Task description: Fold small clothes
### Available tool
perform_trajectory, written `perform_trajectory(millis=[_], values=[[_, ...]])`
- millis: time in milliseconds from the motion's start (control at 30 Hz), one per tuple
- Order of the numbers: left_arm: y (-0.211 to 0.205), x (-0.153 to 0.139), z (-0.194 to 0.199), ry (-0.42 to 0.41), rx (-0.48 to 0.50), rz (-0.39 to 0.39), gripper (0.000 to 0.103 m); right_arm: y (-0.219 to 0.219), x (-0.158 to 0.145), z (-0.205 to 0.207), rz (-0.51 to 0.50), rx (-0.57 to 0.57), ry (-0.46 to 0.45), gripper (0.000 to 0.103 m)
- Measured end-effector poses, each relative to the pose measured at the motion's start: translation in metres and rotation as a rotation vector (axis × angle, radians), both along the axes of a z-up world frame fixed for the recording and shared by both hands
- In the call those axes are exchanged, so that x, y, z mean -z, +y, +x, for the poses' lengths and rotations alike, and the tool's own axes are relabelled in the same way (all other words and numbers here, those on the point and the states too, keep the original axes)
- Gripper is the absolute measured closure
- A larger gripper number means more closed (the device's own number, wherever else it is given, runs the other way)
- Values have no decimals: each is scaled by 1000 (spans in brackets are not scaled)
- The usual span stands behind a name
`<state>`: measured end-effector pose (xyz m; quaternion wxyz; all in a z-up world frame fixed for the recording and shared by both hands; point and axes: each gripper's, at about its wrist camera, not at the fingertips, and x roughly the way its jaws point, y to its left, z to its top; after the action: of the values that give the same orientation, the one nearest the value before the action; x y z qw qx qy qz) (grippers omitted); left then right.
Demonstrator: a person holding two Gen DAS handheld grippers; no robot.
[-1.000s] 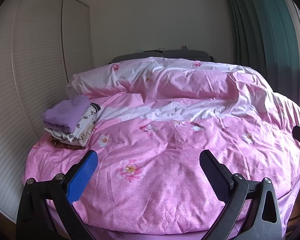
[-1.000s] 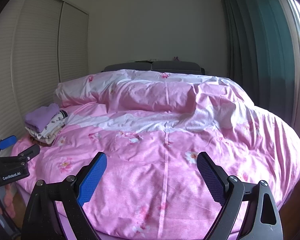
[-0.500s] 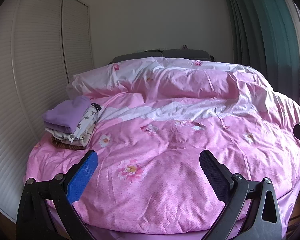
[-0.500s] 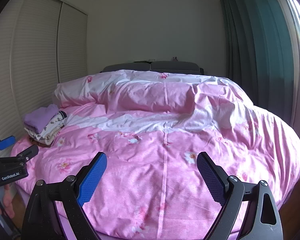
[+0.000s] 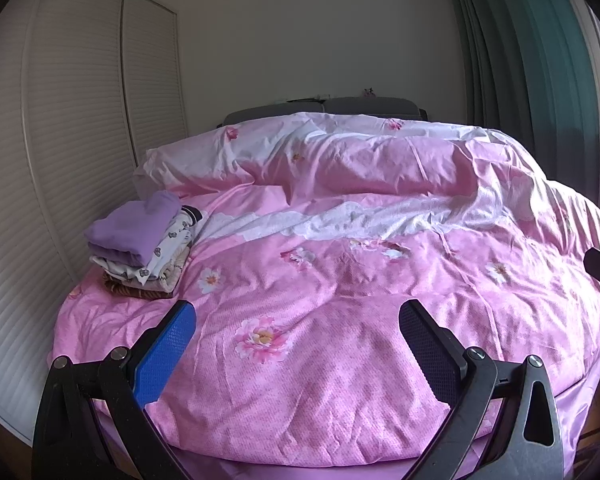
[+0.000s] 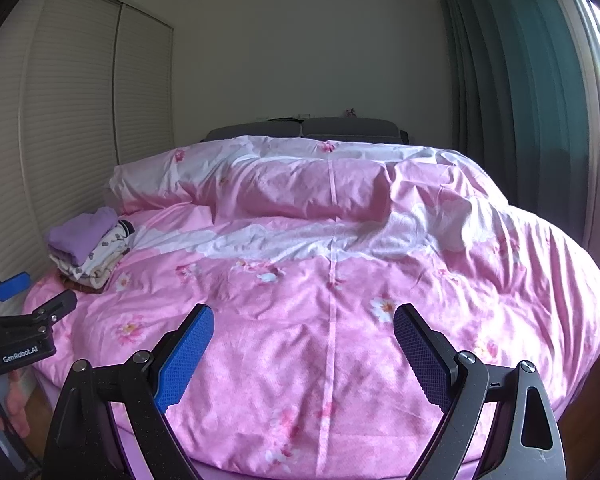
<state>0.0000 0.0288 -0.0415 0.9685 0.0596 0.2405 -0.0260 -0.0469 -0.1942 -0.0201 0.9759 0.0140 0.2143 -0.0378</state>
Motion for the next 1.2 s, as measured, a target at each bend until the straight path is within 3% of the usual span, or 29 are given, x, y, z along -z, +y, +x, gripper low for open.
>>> perform_trajectory(millis=[1200], values=[[7,5,1,15,7,27,0,0,0,1,11,0,8,11]])
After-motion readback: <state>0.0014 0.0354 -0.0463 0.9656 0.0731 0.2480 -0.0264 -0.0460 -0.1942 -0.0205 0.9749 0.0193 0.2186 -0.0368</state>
